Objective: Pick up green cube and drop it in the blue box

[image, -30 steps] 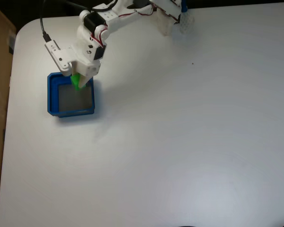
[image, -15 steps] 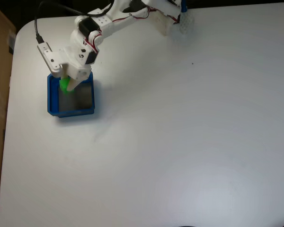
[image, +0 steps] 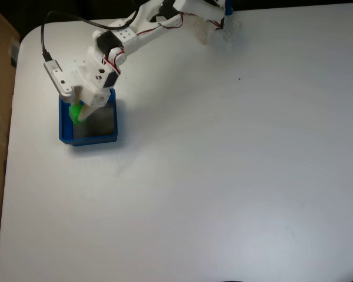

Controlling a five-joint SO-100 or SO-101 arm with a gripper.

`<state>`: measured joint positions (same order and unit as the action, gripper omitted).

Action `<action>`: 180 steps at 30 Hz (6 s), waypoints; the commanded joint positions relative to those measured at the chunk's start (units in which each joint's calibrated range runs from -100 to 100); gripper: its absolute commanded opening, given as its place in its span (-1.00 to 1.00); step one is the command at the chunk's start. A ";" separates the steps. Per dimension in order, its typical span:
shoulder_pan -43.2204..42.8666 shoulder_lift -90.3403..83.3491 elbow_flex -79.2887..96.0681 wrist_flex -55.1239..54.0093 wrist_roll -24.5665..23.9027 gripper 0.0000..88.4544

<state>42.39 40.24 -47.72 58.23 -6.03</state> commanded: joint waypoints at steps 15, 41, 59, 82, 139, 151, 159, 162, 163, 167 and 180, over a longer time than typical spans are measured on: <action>1.25 2.26 -2.87 -1.25 -0.20 -0.95; 1.25 1.84 -2.87 -0.76 0.00 -0.24; 1.47 -12.70 16.82 -0.51 -0.05 -0.24; 1.40 -60.68 67.14 -0.84 0.20 -0.96; -25.19 -139.15 147.54 -18.80 4.49 -0.99; -43.98 -139.15 147.54 -18.80 4.49 -0.99; -46.15 -139.15 147.54 -18.80 4.20 -0.99; -46.07 -139.15 147.45 -18.80 4.20 -0.99; -46.07 -139.15 147.45 -18.80 4.20 -0.99; -46.07 -139.15 147.45 -18.80 4.20 -0.99; -46.07 -139.15 147.45 -18.80 4.20 -0.99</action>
<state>-3.41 -98.09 99.64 40.16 -1.68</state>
